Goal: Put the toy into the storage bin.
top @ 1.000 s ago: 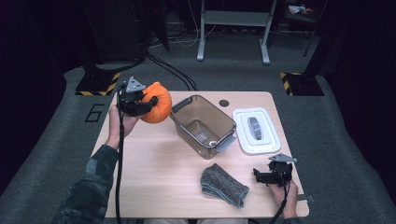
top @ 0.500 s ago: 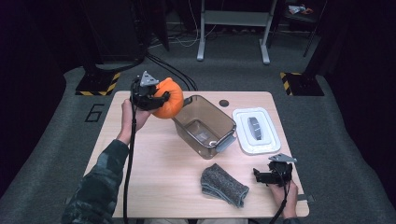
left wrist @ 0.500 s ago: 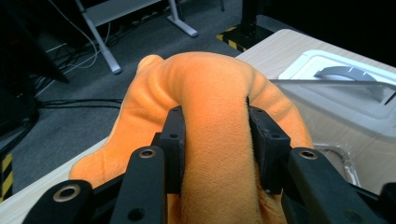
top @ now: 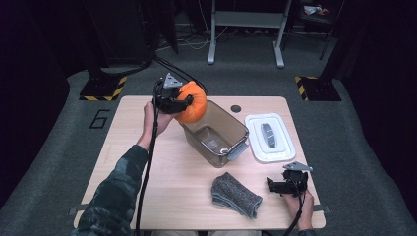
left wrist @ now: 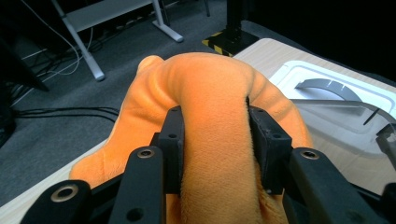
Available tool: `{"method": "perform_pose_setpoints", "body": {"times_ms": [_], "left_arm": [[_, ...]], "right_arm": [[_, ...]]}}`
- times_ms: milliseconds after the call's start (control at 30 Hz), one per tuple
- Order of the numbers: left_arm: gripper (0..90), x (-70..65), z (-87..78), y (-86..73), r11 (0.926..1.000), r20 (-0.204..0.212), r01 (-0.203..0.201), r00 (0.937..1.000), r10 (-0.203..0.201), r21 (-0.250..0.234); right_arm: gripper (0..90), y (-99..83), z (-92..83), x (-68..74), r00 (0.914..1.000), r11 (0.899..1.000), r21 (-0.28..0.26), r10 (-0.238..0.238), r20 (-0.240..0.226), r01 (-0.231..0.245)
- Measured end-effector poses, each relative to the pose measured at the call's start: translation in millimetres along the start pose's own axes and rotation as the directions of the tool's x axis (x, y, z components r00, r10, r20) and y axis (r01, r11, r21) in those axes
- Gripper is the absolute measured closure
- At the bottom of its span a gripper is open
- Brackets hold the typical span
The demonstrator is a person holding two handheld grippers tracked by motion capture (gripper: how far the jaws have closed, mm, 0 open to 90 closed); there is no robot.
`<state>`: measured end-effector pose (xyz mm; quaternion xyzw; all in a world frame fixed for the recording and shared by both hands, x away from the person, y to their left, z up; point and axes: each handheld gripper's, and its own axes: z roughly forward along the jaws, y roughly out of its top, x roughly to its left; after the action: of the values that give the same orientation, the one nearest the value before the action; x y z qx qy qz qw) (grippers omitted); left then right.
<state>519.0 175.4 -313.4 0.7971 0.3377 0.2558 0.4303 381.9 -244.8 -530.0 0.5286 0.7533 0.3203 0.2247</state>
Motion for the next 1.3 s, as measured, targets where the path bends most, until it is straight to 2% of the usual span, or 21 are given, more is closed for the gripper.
{"method": "perform_pose_setpoints", "body": {"times_ms": [367,533,800,1300], "left_arm": [[61.4,-14.0,24.1,1.4,0.9998,0.056,0.006,0.9984,-0.007,0.017],[60.9,-20.4,34.5,-2.6,0.9995,0.062,0.001,0.9981,-0.003,0.031],[60.1,-22.9,47.9,-11.3,0.9988,0.078,0.010,0.9969,-0.014,0.048],[57.3,-26.4,66.9,-22.8,0.9940,0.098,-0.020,0.9952,0.010,0.107]], "right_arm": [[0.3,0.0,0.0,0.0,1.0000,1.000,0.001,0.001,0.000,-0.001],[0.3,0.0,0.1,-0.1,1.0000,1.000,0.000,0.001,-0.001,-0.001],[0.2,0.0,0.1,-0.1,1.0000,1.000,0.000,0.000,0.000,0.000],[0.2,0.0,0.0,-0.2,1.0000,1.000,0.001,-0.004,-0.001,0.004]]}}
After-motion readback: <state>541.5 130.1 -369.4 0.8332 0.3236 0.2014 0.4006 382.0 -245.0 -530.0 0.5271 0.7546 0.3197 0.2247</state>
